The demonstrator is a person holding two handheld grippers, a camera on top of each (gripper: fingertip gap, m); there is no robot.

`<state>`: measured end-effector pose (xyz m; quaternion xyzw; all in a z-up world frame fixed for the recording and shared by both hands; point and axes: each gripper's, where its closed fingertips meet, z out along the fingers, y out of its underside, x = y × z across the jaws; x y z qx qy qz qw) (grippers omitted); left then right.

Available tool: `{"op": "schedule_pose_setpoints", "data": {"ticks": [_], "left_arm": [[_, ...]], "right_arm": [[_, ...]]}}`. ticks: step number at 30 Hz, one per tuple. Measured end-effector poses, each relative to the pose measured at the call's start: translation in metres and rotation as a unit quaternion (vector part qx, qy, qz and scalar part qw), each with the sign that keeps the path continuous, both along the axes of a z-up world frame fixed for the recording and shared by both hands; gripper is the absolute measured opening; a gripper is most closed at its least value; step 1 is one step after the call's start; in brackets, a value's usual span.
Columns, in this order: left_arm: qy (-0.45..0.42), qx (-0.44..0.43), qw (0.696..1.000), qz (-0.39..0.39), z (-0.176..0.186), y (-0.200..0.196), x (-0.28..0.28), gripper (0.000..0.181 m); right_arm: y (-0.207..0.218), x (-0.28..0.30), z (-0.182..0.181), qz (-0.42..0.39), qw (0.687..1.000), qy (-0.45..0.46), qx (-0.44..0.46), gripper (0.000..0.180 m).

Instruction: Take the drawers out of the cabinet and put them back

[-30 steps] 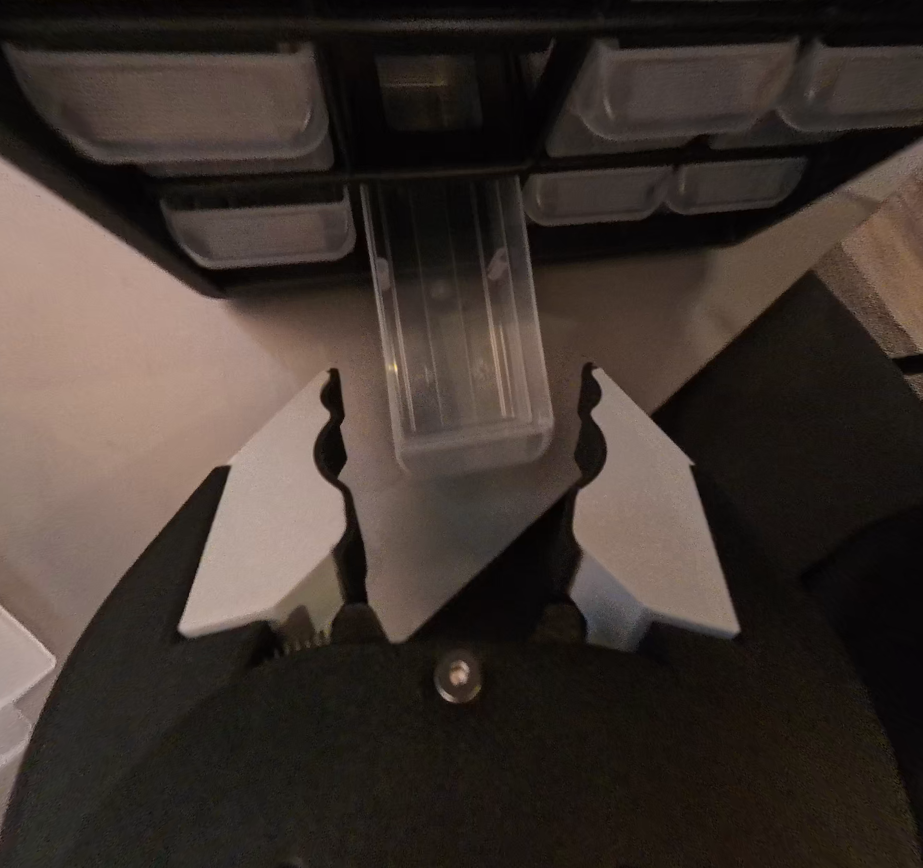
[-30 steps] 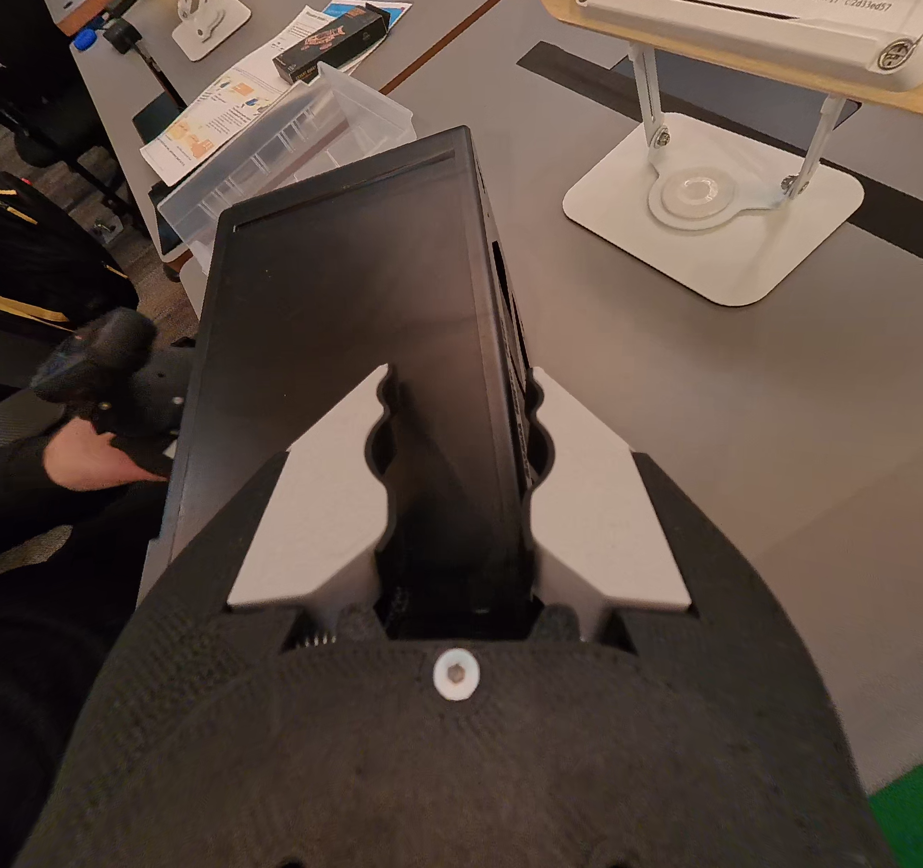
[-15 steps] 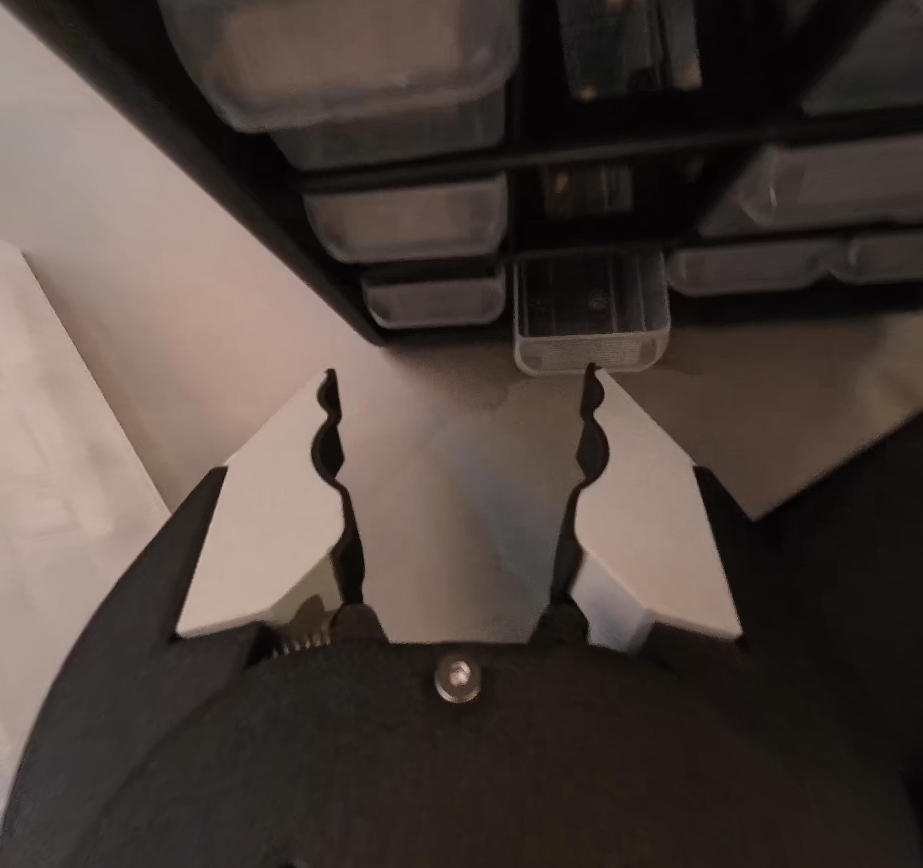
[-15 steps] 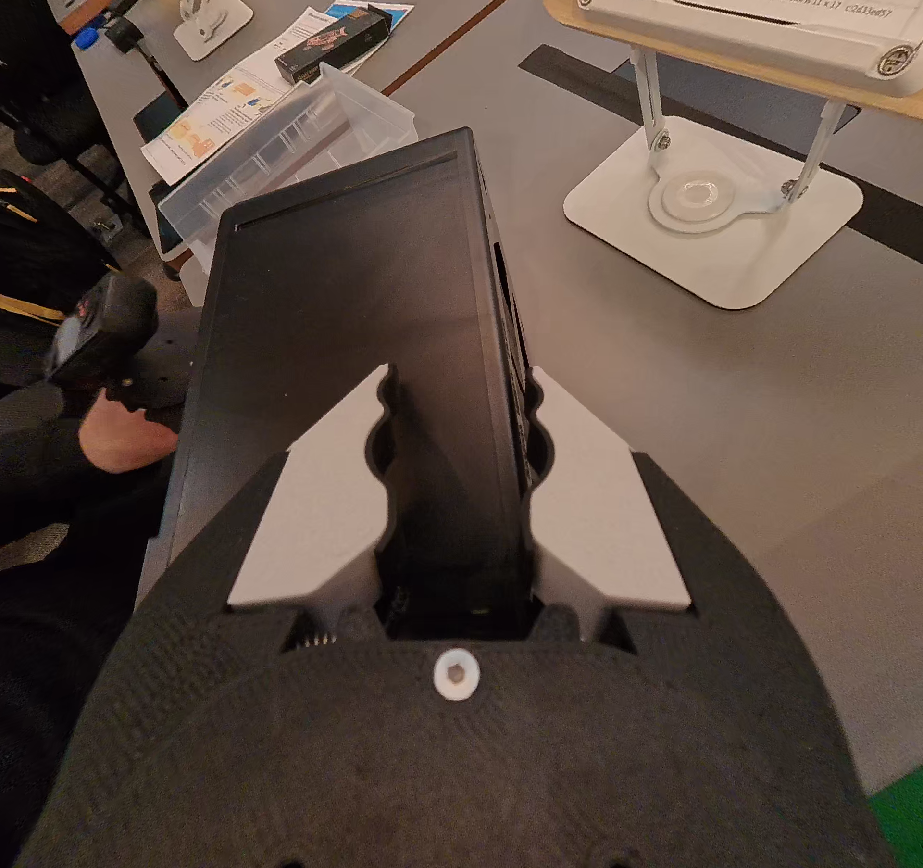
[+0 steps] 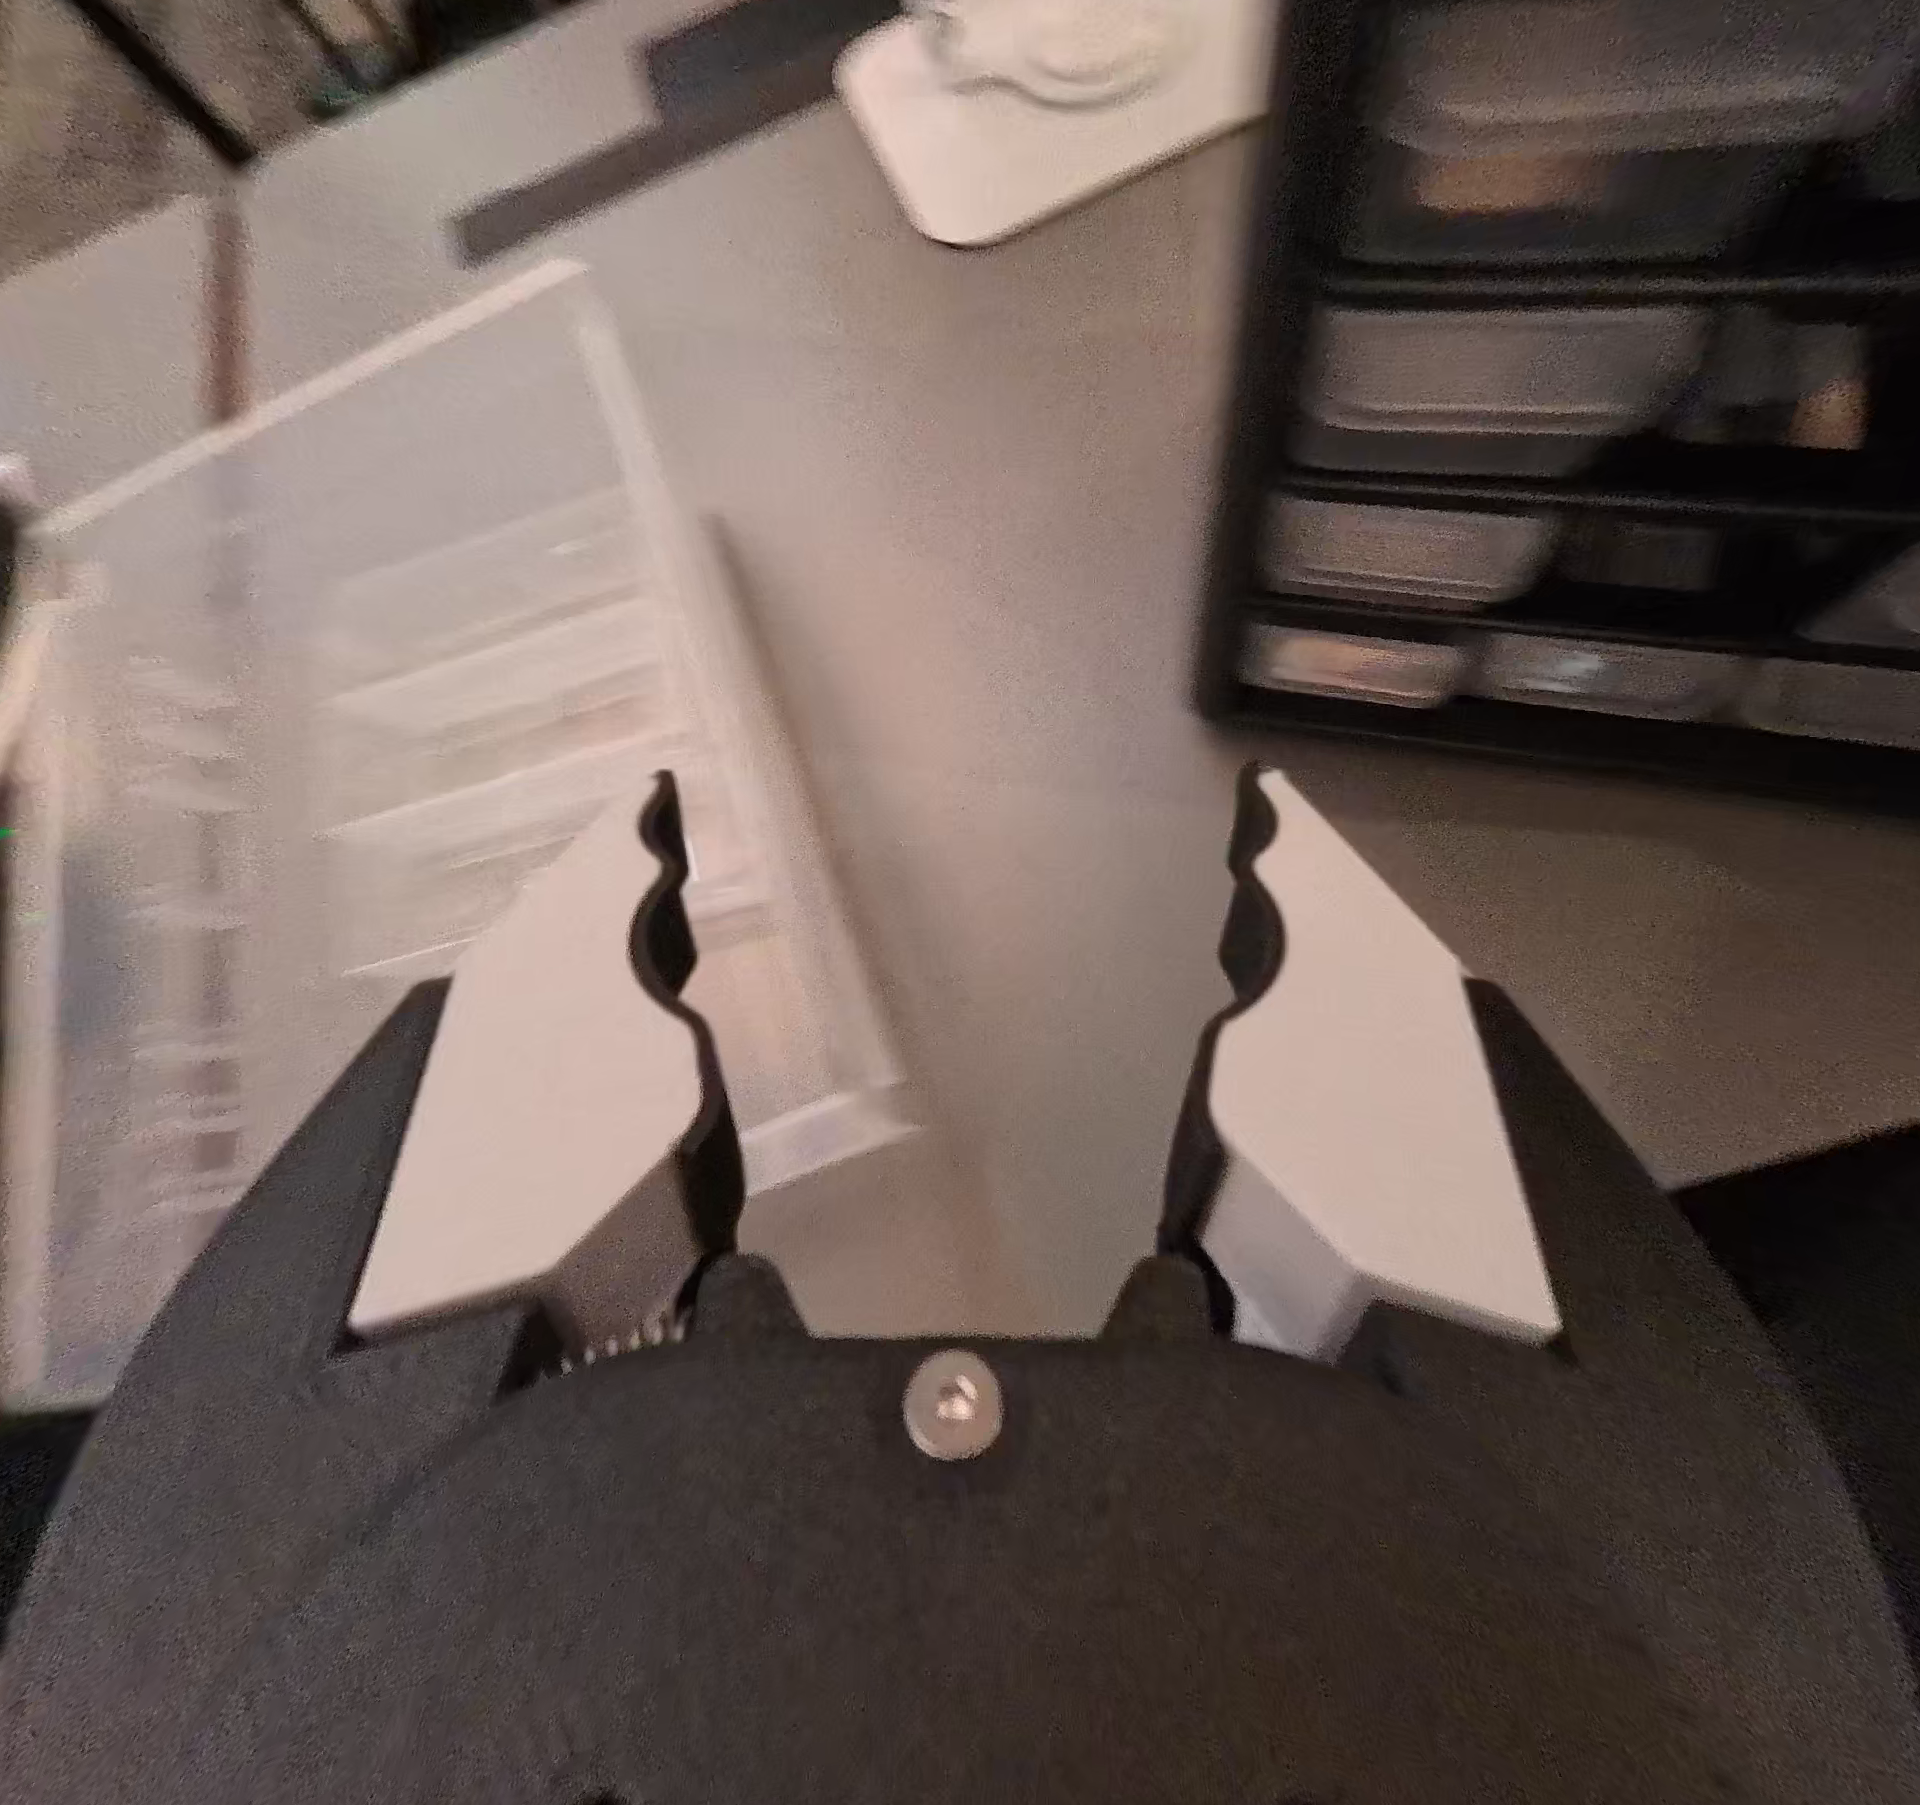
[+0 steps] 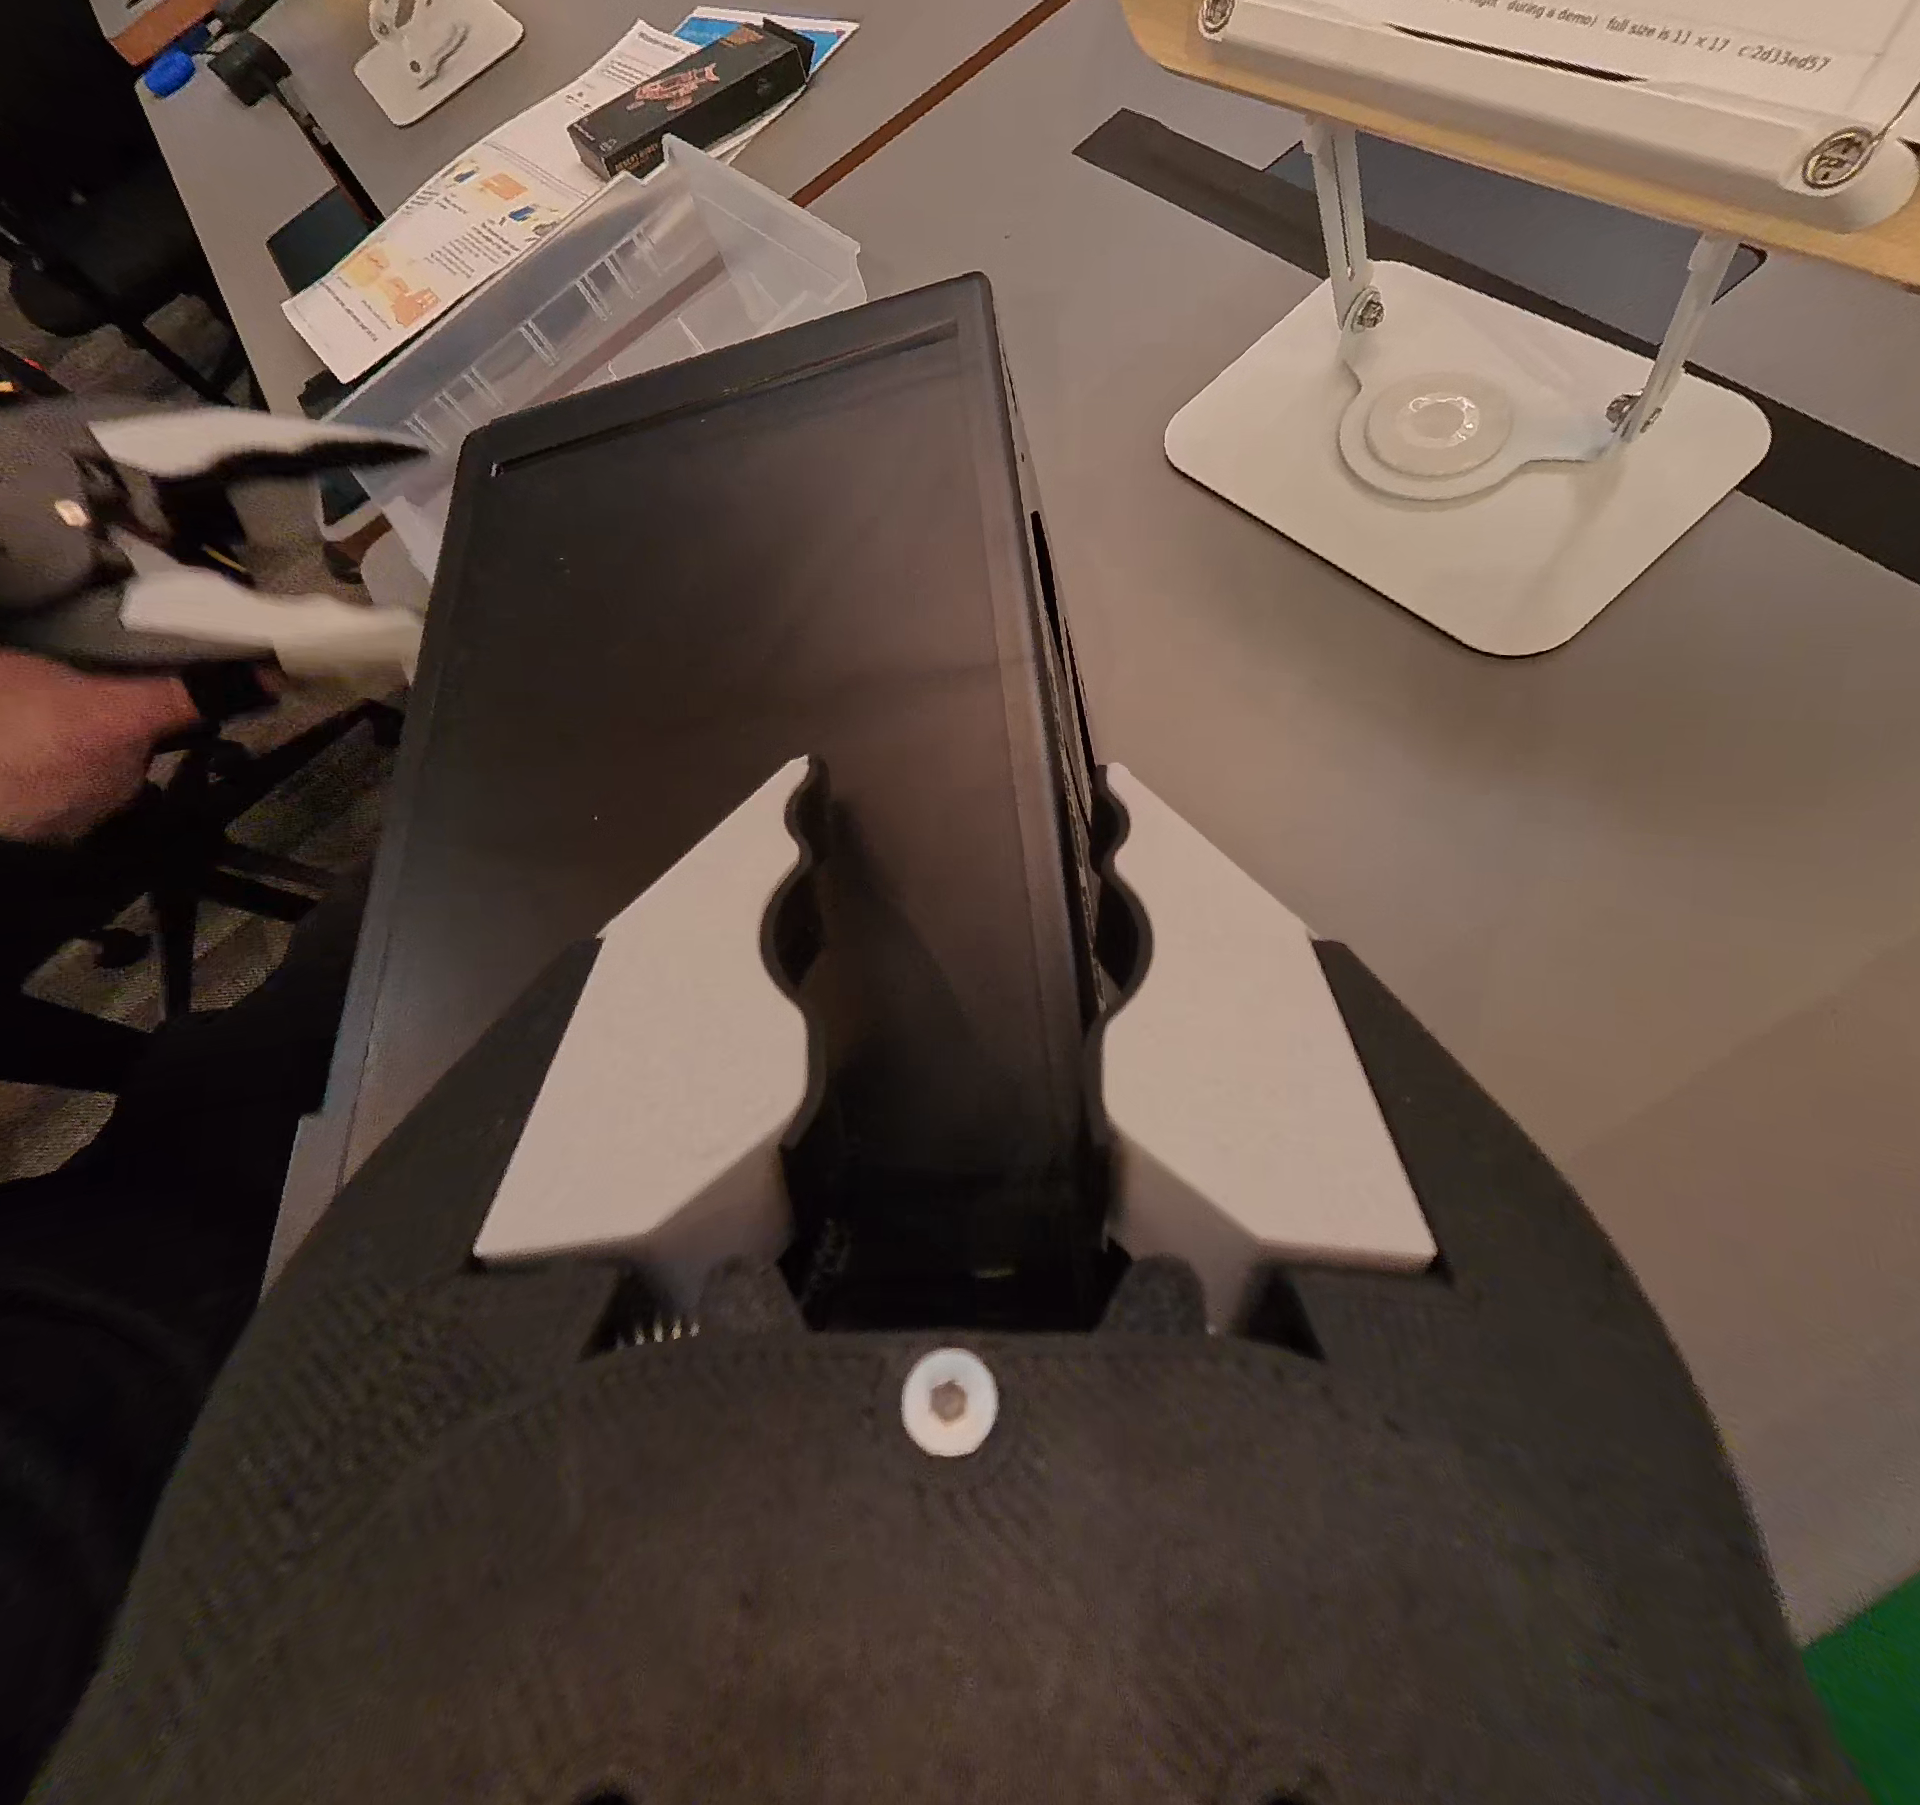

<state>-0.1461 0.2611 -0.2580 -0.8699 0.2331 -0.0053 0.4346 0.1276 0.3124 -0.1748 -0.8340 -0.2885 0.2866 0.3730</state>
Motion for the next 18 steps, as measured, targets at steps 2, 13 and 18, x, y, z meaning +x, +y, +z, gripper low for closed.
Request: {"op": "schedule_pose_setpoints", "data": {"ticks": [2, 13, 18], "left_arm": [[-0.004, 0.003, 1.0, 0.022, 0.016, 0.011, -0.04, 0.088], [-0.015, -0.202, 0.979, -0.011, -0.085, 0.065, -0.085, 0.058], [-0.013, -0.249, 0.968, -0.03, -0.114, 0.072, -0.074, 0.016]], "right_arm": [[0.0, 0.0, 0.0, 0.0, 1.0, 0.0, 0.0, 0.049], [0.0, 0.0, -0.001, -0.002, 1.0, 0.0, -0.005, 0.049], [0.0, 0.0, -0.001, -0.003, 1.0, 0.001, -0.007, 0.049]]}}
